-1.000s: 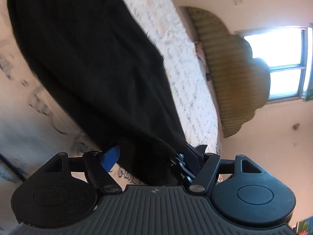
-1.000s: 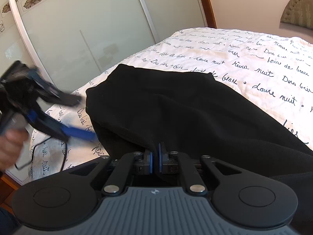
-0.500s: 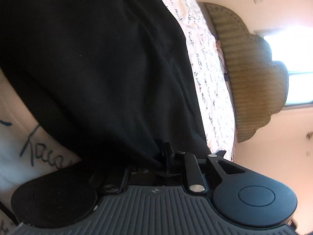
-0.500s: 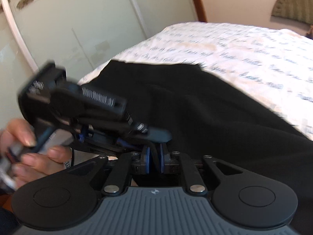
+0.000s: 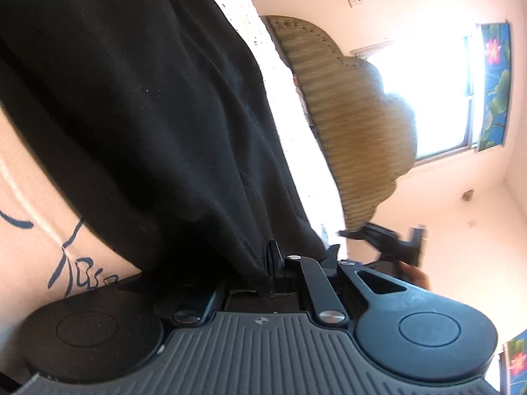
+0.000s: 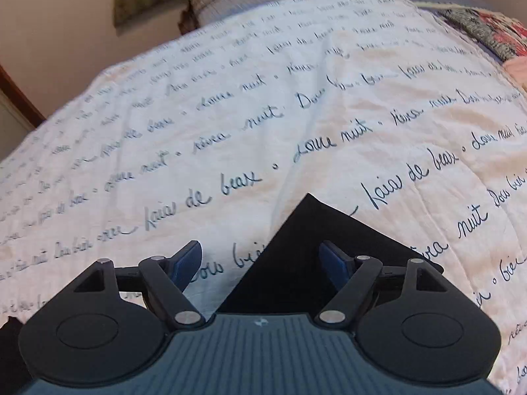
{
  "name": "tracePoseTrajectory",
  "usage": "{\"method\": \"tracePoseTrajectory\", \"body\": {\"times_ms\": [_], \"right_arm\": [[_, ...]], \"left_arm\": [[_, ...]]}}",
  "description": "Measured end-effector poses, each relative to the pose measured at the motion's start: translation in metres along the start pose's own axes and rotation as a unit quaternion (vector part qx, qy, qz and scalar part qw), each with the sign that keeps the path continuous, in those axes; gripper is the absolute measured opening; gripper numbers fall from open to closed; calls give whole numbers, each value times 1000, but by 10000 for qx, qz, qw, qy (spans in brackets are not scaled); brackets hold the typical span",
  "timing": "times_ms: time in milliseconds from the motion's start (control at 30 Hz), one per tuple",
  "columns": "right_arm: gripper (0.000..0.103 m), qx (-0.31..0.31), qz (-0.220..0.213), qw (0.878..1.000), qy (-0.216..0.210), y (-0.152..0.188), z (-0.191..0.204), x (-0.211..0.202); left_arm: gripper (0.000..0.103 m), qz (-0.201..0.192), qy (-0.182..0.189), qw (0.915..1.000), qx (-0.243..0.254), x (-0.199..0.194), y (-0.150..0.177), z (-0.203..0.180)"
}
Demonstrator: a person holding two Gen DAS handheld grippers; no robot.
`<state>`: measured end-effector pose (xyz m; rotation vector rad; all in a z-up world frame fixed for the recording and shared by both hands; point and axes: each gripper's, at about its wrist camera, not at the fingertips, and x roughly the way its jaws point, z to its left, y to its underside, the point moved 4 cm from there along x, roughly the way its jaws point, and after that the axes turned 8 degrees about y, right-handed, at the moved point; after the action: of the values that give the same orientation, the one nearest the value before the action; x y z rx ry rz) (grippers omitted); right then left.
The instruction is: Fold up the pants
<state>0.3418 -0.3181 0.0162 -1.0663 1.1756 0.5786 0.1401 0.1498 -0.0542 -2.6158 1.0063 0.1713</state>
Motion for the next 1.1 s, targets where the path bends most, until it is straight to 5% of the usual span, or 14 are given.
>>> {"method": "tracePoseTrajectory", "body": {"times_ms": [67, 200, 433, 567, 700, 767, 833, 933, 1000, 1100], "right_arm": [[78, -158, 183, 9991, 352, 5, 3, 14], [78, -940, -166, 9815, 1662, 12, 25, 23], [90, -1211, -699, 9529, 2692, 24, 55, 22], [92, -788, -1075, 9431, 3046, 26, 57, 24], [92, -185, -928, 9524, 2899, 24, 45, 26], [73, -127, -895, 9600, 2649, 22, 42, 26], [35, -155, -816, 9665, 2428, 21, 42, 25], [26, -194, -880, 9705, 2236, 23, 42, 23], [9, -24, -1010, 9777, 1841, 23, 34, 17], [5, 655, -1107, 9860, 1061, 20, 6, 1]], "left_arm": [[18, 2, 63, 10000, -16, -3, 6, -2], [18, 7, 190, 9998, -95, 1, 7, -1], [19, 11, 279, 9995, -153, -3, 8, 3], [19, 13, 306, 9994, -171, 1, 8, 7], [19, 14, 306, 9994, -172, 6, 6, 10], [19, 13, 306, 9994, -170, 6, 6, 10], [19, 13, 304, 9994, -170, 6, 6, 10], [19, 12, 299, 9994, -158, 8, 6, 11], [19, 12, 298, 9994, -147, 8, 6, 11], [20, 13, 301, 9994, -142, 9, 5, 10]]}}
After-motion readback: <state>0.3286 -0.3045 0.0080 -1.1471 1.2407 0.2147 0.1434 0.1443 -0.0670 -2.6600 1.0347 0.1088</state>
